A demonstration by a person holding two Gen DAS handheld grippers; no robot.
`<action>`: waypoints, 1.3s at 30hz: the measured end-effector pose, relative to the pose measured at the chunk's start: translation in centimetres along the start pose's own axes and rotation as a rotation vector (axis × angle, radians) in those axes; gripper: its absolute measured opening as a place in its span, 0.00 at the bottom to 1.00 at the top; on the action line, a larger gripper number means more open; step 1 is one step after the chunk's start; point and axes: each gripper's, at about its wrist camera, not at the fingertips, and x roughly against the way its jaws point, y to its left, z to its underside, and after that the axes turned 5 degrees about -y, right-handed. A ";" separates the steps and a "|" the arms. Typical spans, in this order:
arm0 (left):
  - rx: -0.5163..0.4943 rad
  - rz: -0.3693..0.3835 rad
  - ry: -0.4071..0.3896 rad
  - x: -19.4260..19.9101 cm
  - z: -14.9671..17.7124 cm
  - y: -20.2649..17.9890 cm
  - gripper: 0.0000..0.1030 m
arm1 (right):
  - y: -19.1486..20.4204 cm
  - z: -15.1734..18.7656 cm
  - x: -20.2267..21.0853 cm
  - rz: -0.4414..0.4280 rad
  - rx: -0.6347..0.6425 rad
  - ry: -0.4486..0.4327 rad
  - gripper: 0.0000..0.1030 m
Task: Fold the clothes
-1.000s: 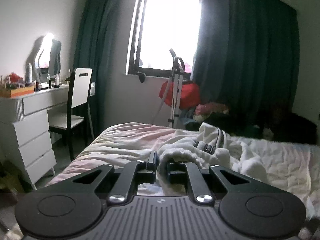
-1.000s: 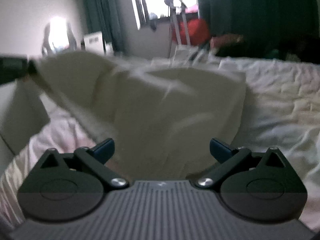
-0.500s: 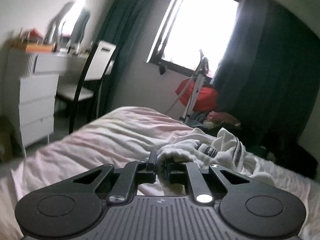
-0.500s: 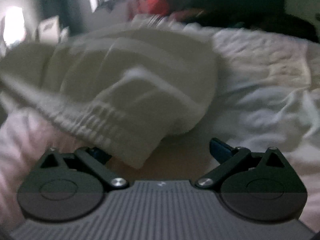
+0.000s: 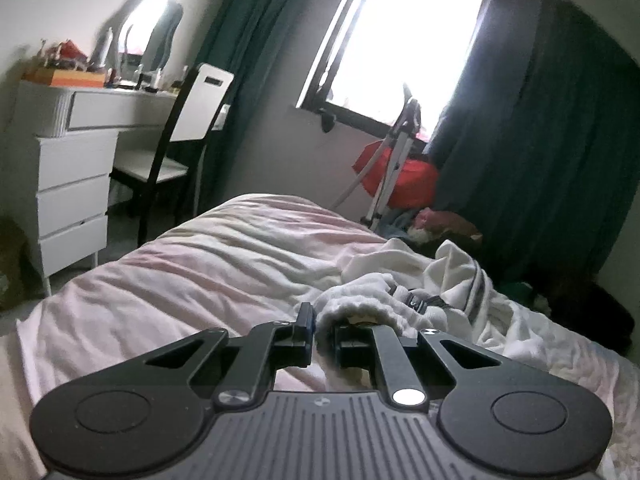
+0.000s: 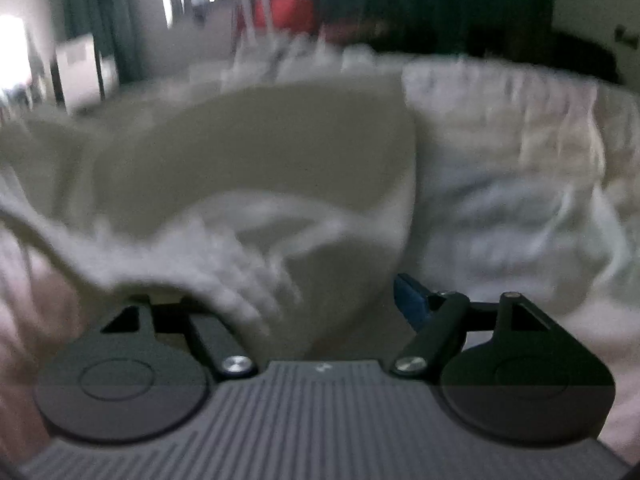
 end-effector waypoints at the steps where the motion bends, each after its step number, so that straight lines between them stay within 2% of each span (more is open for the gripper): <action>1: 0.003 -0.006 0.005 -0.1 0.1 0.1 0.10 | -0.1 0.4 -0.3 0.000 -0.013 0.029 0.75; 3: -0.003 -0.023 0.013 -0.3 0.4 0.2 0.10 | -0.3 0.2 -0.1 -0.018 -0.022 0.031 0.71; 5: -0.025 -0.038 0.027 -0.6 0.7 0.2 0.10 | -0.3 -0.2 0.5 -0.012 -0.001 0.009 0.55; 7: -0.033 -0.048 0.054 -0.9 1.1 0.3 0.10 | -0.4 -0.7 1.3 -0.023 -0.003 -0.018 0.34; 10: -0.067 -0.062 0.098 -1.3 1.5 0.3 0.10 | -0.7 -1.0 3.0 -0.058 -0.037 -0.081 0.18; 12: -0.108 -0.065 0.112 -1.3 1.9 0.1 0.12 | -0.9 -1.7 4.7 -0.052 -0.032 -0.162 0.16; 16: -0.183 -0.053 0.130 -1.2 2.9 -0.8 0.13 | -0.3 -3.2 8.6 -0.021 0.047 -0.388 0.15; 18: -0.216 -0.053 0.141 -0.8 3.3 -1.3 0.14 | -0.2 -3.6 9.4 -0.004 0.082 -0.452 0.15; 20: -0.219 -0.042 0.160 -0.5 3.5 -1.4 0.17 | -0.3 -3.7 9.1 -0.005 0.092 -0.446 0.15; 23: -0.234 -0.039 0.187 -0.1 3.7 -1.3 0.24 | -1.1 -3.9 7.8 -0.012 0.066 -0.383 0.15; 25: -0.269 -0.047 0.204 0.1 3.9 -1.7 0.34 | -1.3 -3.9 7.5 -0.019 0.046 -0.354 0.15; 26: -0.288 -0.046 0.210 0.3 4.0 -1.8 0.43 | -1.3 -3.9 7.5 -0.021 0.037 -0.346 0.15; 29: -0.381 -0.031 0.207 1.1 4.4 -2.8 0.47 | -1.3 -4.0 7.8 -0.036 0.023 -0.349 0.15; 33: -0.515 0.000 0.163 2.6 5.1 -4.3 0.63 | -1.5 -4.3 8.1 -0.056 0.005 -0.353 0.15; 36: -0.654 0.003 0.120 2.5 6.3 -5.8 0.64 | -1.4 -4.3 8.0 -0.062 -0.004 -0.341 0.15; 39: -0.767 -0.043 0.093 1.3 7.8 -6.9 0.63 | -1.5 -4.2 7.8 -0.066 0.000 -0.325 0.15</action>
